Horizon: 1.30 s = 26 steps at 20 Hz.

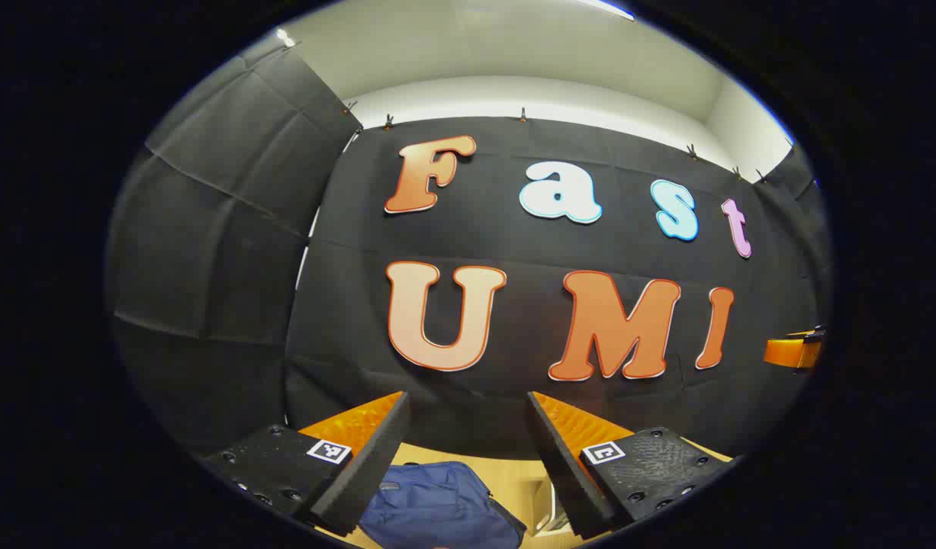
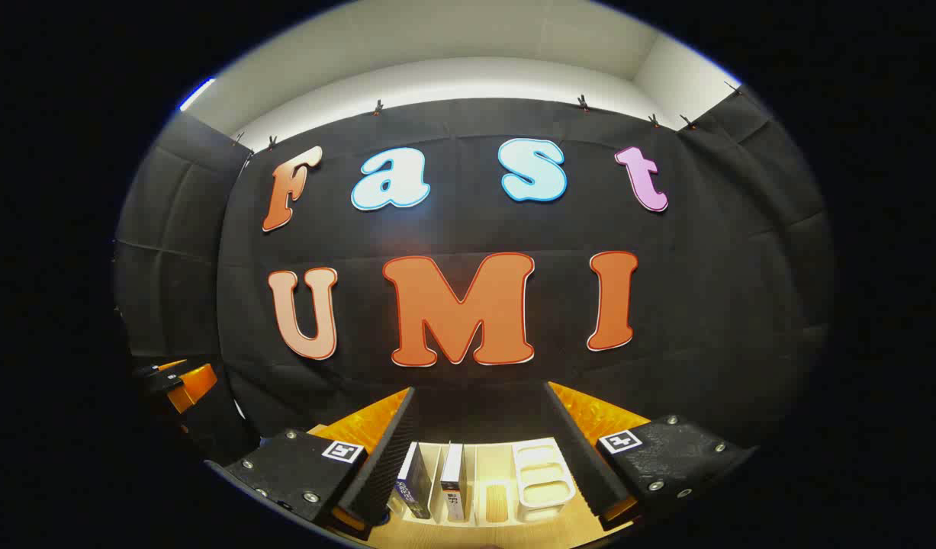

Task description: Open the schoolbag, grab two books from the bookshelf and put them into the schoolbag.

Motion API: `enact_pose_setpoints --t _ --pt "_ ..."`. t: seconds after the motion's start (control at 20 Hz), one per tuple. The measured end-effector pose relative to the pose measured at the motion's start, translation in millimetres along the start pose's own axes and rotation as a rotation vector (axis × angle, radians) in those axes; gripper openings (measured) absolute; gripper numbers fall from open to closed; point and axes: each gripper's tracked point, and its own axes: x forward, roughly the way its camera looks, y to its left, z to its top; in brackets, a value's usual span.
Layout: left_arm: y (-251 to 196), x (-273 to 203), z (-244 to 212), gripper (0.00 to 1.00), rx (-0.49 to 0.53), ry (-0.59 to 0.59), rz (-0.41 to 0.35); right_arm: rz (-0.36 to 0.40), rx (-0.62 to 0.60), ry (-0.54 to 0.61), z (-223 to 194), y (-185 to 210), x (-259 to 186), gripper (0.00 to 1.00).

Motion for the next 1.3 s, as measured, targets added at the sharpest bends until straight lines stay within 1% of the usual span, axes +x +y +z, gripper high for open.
enact_pose_setpoints --t 0.15,0.25,0.35,0.5,0.6,0.75,0.85,1.05,1.3 --pt "4 -1 -6 0.94 -0.003 0.016 0.013 -0.005 -0.002 -0.001 0 -2 -1 0.96" --pt "5 0 -8 0.93 -0.017 0.029 0.009 -0.008 -0.004 -0.002 0 -4 -1 0.96" --pt "4 0 -11 0.94 -0.054 0.05 -0.007 -0.013 -0.002 -0.001 0 -6 -3 0.96" --pt "8 -1 -14 0.94 -0.138 0.064 -0.021 -0.019 -0.002 0.001 0 -9 -5 0.96" --pt "13 -1 -16 0.93 -0.149 0.071 -0.015 -0.022 -0.005 0.001 -1 -12 -6 0.96" --pt "20 -2 -16 0.94 -0.087 0.079 0.002 -0.026 -0.003 0.002 -1 -13 -8 0.96" --pt "20 -4 -15 0.92 -0.048 0.079 0.003 -0.024 0.003 0.004 -3 -13 -9 0.96" --pt "12 -7 -17 0.94 0.011 0.089 -0.015 -0.022 0.007 0.01 -5 -13 -9 0.96" --pt "1 -9 -14 0.93 0.057 0.074 -0.042 -0.019 0.002 0.01 -4 -13 -13 0.96"
